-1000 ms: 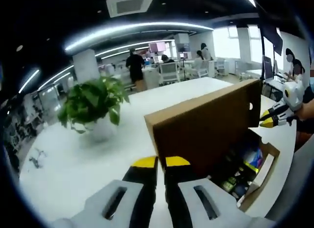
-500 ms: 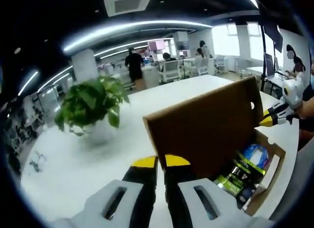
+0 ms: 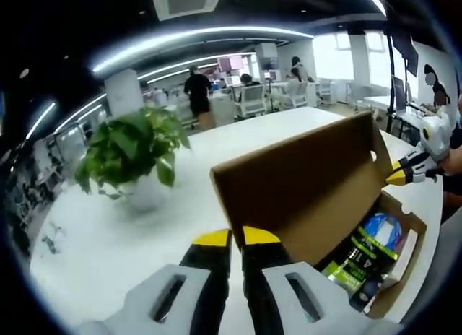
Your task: Operate the shoe box by opening the lid, removing the specified soft item, and placing it in the target area until the item is outside and the box remains undamaged.
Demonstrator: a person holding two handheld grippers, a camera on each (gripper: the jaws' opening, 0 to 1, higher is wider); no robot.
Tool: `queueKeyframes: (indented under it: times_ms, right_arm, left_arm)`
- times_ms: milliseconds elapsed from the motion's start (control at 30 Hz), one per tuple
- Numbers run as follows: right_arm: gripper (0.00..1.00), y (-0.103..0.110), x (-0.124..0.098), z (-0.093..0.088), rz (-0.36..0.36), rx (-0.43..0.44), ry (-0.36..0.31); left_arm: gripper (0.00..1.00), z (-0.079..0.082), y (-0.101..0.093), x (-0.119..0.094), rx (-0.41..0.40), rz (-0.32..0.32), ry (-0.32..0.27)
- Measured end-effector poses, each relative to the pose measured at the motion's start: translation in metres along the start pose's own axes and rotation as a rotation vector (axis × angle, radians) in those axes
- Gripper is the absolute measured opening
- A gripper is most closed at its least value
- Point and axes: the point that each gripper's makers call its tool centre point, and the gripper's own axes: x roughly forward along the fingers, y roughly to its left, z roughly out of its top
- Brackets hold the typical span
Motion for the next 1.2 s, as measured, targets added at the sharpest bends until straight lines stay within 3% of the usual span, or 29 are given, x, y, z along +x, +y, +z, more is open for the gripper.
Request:
queueKeyframes:
  times_ms: [167,267,633,1200]
  right_arm:
    - [0.01,-0.002,0.002,0.000,-0.001,0.009,0.010]
    - [0.01,-0.002,0.003,0.001,-0.002,0.004,0.015]
    - [0.01,-0.006,0.009,0.001,-0.001,0.014,0.034]
    - [0.01,-0.009,0.014,0.001,0.004,0.059,0.078]
  left_arm:
    - [0.03,-0.003,0.001,0.007,-0.008,-0.006,0.010]
    - [0.03,-0.015,-0.002,0.011,-0.005,-0.015,0.043]
    - [0.02,-0.044,-0.010,0.011,-0.069,-0.028,0.075]
    - [0.02,-0.066,-0.017,0.004,-0.118,-0.030,0.104]
